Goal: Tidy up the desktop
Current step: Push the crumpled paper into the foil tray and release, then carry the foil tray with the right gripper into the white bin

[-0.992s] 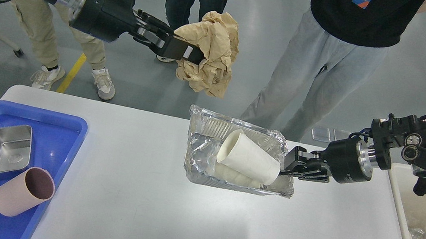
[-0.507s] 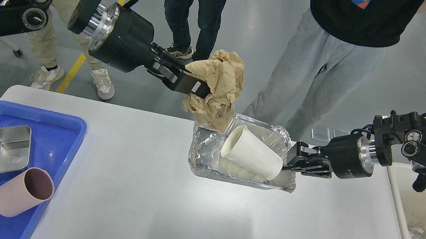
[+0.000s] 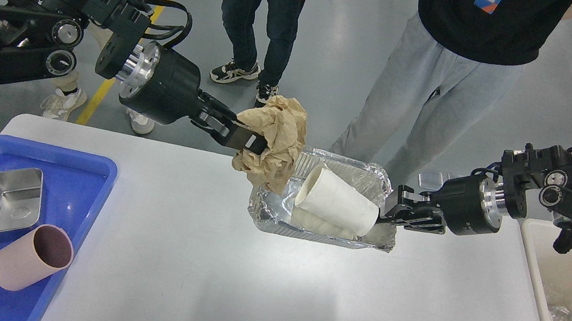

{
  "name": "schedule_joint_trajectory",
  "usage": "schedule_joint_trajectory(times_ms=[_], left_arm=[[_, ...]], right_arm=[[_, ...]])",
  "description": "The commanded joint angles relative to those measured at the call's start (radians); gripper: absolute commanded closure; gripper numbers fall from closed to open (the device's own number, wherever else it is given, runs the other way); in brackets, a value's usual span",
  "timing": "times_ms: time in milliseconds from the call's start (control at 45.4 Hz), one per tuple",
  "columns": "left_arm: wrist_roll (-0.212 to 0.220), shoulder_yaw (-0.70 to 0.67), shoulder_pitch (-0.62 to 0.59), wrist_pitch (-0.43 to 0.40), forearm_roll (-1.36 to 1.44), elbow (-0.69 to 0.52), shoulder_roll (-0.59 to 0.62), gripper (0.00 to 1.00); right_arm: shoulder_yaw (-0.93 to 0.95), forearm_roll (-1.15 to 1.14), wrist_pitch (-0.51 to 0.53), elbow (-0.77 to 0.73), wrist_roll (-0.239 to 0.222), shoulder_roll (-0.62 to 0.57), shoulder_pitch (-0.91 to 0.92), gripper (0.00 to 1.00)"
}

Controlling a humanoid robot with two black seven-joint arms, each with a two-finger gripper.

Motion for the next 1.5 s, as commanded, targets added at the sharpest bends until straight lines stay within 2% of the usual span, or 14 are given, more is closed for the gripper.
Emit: schedule_joint_trajectory(times_ms=[0,375,485,573,727,926,1036,1344,1476], left_arm=[[-0.001,-0.026,0.000,0.010,-0.009,0.012,-0.021,0.90],[-0.002,-0.032,0.016,-0.005,-0.034,0.033,-0.064,0.89],[-0.004,-0.029,0.030,-0.025,-0.034,0.032,-0.064,0.86],[-0.002,-0.032,0.031,-0.054,-0.038,0.032,-0.064,0.76],[-0.001,-0.032,0.031,-0.054,-0.075,0.033,-0.064,0.49],[0.001,-0.037,0.031,-0.031,-0.095,0.036,-0.065,0.23],[-0.001,-0.039,0.031,-0.005,-0.127,0.038,-0.065,0.13],[0.001,-0.077,0.031,0.001,-0.231,0.108,-0.050,0.09],[0.001,-0.077,0.046,0.028,-0.241,0.133,-0.039,0.09]], right_arm=[[0.000,0.000,0.000,0.000,0.000,0.001,0.002,1.00],[0.000,0.009,0.000,0.000,-0.002,0.001,0.013,1.00],[0.000,0.014,-0.001,-0.001,-0.002,0.001,0.013,1.00],[0.000,0.014,-0.001,-0.003,-0.003,0.004,0.013,1.00],[0.000,0.014,-0.001,-0.003,-0.008,0.003,0.013,1.00],[0.001,0.014,0.000,-0.003,-0.008,0.004,0.014,1.00],[0.000,0.014,-0.001,-0.003,-0.008,0.003,0.011,1.00],[-0.003,0.048,-0.015,-0.078,-0.008,-0.057,-0.030,1.00],[0.000,0.080,-0.046,-0.109,-0.023,-0.100,-0.079,1.00]])
